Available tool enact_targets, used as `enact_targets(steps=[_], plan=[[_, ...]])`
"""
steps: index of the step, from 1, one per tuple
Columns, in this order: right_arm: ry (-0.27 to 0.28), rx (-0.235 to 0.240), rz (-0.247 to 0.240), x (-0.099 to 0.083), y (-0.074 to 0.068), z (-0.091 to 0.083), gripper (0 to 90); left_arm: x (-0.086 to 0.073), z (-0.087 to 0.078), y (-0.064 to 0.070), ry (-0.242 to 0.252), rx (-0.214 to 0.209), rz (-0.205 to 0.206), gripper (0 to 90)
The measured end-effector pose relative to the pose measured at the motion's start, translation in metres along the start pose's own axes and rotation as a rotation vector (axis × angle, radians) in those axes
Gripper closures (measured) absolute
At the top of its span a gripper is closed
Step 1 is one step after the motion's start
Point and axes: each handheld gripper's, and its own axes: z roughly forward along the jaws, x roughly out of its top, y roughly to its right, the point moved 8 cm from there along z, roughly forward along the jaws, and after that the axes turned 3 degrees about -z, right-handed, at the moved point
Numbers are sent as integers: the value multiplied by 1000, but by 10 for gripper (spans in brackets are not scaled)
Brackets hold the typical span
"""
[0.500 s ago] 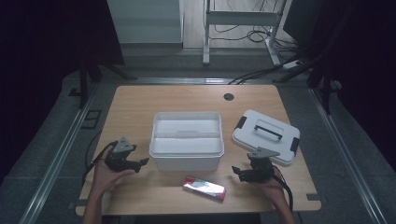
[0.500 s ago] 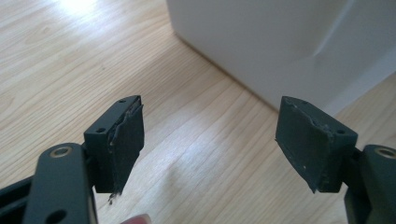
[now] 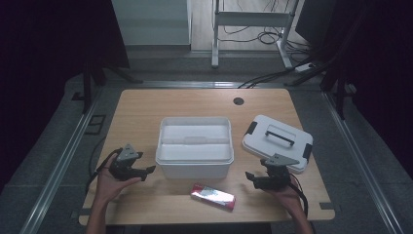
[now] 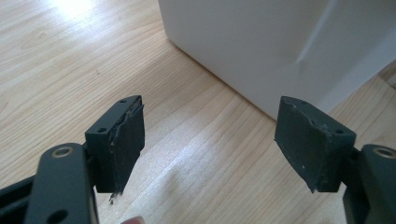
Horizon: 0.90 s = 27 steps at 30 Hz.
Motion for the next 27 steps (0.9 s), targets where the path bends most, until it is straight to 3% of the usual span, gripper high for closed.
enact_targets(steps=[3, 7, 10, 11, 14, 16, 20, 23, 27], plan=[[15, -6, 8, 2, 1, -1, 201, 0, 0, 0, 1, 0, 3, 244], [26, -18, 19, 3, 3, -2, 248, 0, 0, -3, 6, 33, -4, 235], [50, -13, 33, 5, 4, -5, 278, 2, -3, -2, 26, 28, -26, 241], [55, -3, 32, 6, 4, -6, 279, 1, -4, -1, 10, 13, -36, 258], [57, -5, 29, 6, 4, -6, 279, -1, -6, -1, -12, 16, -32, 269], [58, -4, 28, 5, 5, -5, 278, 1, -10, -2, 1, 19, -28, 288], [48, -9, 23, 1, 9, -4, 278, 16, -28, -6, 34, 42, -10, 306], [48, -12, 21, 0, 11, -4, 281, 32, -39, -7, 47, 54, 28, 308], [35, -17, 0, -1, 11, -5, 286, 59, -48, -6, 87, 29, 76, 298]])
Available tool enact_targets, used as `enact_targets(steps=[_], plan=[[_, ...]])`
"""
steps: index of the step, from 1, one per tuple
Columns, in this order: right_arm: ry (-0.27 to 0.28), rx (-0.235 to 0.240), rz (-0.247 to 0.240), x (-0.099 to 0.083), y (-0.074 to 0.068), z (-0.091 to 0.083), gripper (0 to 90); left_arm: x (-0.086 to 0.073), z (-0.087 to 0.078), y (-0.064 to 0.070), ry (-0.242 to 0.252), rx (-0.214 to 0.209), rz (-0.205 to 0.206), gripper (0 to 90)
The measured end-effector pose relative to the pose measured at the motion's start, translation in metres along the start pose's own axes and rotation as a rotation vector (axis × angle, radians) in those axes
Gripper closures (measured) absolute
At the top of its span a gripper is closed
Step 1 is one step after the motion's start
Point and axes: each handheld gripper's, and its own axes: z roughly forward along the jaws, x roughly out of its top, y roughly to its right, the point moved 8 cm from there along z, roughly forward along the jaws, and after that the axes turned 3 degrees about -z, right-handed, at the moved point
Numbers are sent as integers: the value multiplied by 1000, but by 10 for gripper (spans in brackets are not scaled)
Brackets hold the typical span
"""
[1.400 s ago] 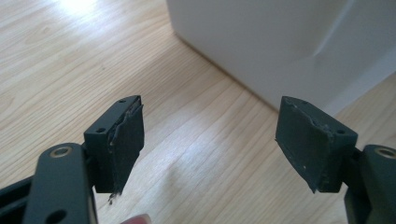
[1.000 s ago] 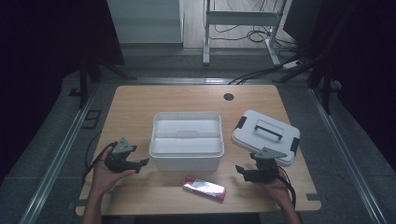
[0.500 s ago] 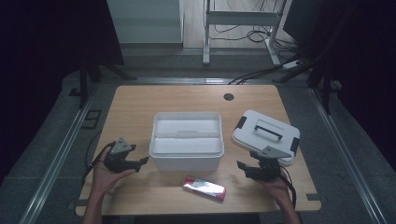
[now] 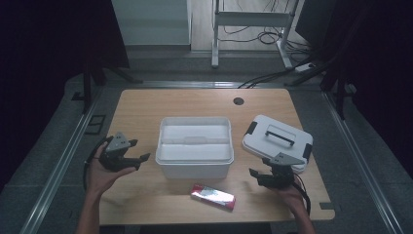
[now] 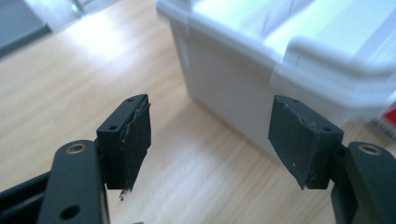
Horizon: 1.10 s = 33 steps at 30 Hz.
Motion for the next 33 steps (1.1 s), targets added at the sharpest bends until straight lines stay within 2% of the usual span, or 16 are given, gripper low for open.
enact_targets(steps=[4, 7, 19, 26, 28, 31, 33], plan=[[-15, -17, -9, -1, 2, 0, 286, 21, -3, -2, 68, -56, 12, 302], [-23, -29, -11, -2, 4, 0, 288, 32, -3, -3, 82, -83, 33, 321], [-45, -22, -24, -6, 4, 2, 295, 64, -1, 3, 16, -187, 141, 355], [-48, -24, -21, -7, 6, 1, 299, 87, 9, 12, -54, -234, 247, 363], [-52, -24, -24, -8, 6, 2, 301, 93, 12, 14, -63, -245, 268, 363], [-58, -26, -23, -9, 6, 2, 304, 99, 15, 16, -85, -254, 321, 370], [-63, -24, -25, -10, 6, 3, 305, 102, 16, 17, -86, -259, 332, 369]])
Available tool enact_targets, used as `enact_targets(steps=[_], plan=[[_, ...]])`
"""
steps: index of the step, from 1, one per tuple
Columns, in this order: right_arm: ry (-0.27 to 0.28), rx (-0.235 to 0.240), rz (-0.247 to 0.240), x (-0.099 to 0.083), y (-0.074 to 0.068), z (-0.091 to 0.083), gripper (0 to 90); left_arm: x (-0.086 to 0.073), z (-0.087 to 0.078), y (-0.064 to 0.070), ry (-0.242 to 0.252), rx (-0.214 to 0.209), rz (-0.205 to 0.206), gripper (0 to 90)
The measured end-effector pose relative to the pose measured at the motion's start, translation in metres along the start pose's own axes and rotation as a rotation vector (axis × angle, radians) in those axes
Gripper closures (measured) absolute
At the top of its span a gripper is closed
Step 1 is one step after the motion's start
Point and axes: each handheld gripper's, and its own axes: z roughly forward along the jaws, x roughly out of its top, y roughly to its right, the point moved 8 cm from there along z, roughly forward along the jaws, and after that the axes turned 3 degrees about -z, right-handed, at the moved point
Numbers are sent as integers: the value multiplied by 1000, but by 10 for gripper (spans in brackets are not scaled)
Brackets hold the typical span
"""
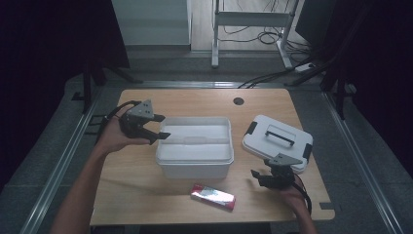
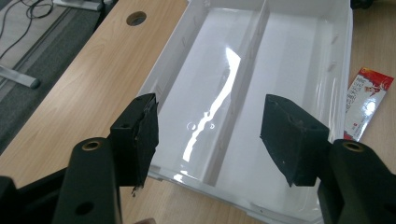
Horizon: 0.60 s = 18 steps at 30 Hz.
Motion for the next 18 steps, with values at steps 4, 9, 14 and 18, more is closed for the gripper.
enact_targets(steps=[4, 9, 14, 18], plan=[[-5, 0, -1, -1, 0, 1, 305, 4, 2, -2, -11, -14, 5, 370], [-7, -2, -8, -1, 0, 1, 306, 7, 10, -6, -44, -33, 19, 371], [-12, -2, -5, -2, 0, 2, 307, 10, 17, -10, -84, -63, 33, 375], [-13, -4, -8, -2, 0, 3, 307, 12, 24, -12, -148, -72, 62, 378]])
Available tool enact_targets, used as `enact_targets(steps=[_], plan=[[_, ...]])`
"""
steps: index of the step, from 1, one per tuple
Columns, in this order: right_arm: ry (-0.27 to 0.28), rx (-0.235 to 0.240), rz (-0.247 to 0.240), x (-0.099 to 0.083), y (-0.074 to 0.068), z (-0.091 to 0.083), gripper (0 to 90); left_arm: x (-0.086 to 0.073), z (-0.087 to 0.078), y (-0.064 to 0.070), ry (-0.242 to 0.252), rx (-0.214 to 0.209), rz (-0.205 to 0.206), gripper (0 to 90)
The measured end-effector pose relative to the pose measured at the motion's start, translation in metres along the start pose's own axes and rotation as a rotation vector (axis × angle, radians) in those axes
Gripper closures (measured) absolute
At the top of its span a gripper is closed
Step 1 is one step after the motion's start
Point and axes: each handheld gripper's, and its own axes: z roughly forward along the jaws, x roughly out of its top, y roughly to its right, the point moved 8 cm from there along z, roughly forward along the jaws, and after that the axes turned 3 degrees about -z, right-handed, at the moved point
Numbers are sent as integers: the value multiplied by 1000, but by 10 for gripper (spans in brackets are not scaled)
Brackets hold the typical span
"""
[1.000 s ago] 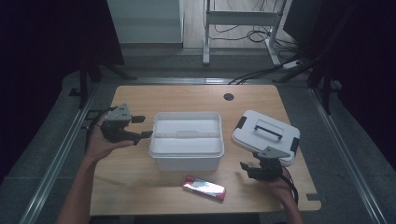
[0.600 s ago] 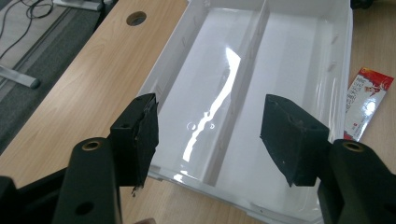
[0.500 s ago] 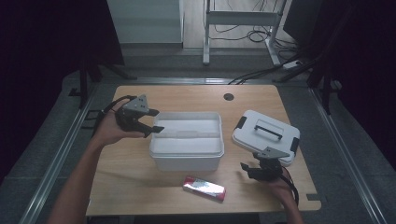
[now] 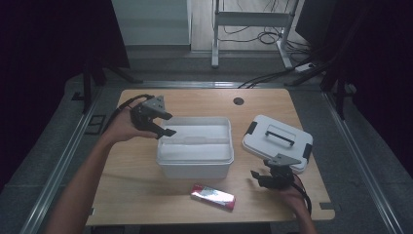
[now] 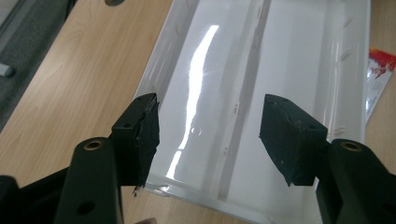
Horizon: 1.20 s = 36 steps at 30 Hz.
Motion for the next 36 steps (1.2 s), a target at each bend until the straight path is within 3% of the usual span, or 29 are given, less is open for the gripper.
enact_targets(steps=[3, 9, 36], plan=[[-3, -1, -1, -1, 0, 0, 308, 5, 6, 2, -46, -1, 13, 384], [-8, -1, -1, -2, 0, 1, 308, 11, 13, 5, -84, -13, 35, 398], [-31, 0, -12, -5, -1, 6, 310, 27, 46, 13, -167, -63, 88, 487]])
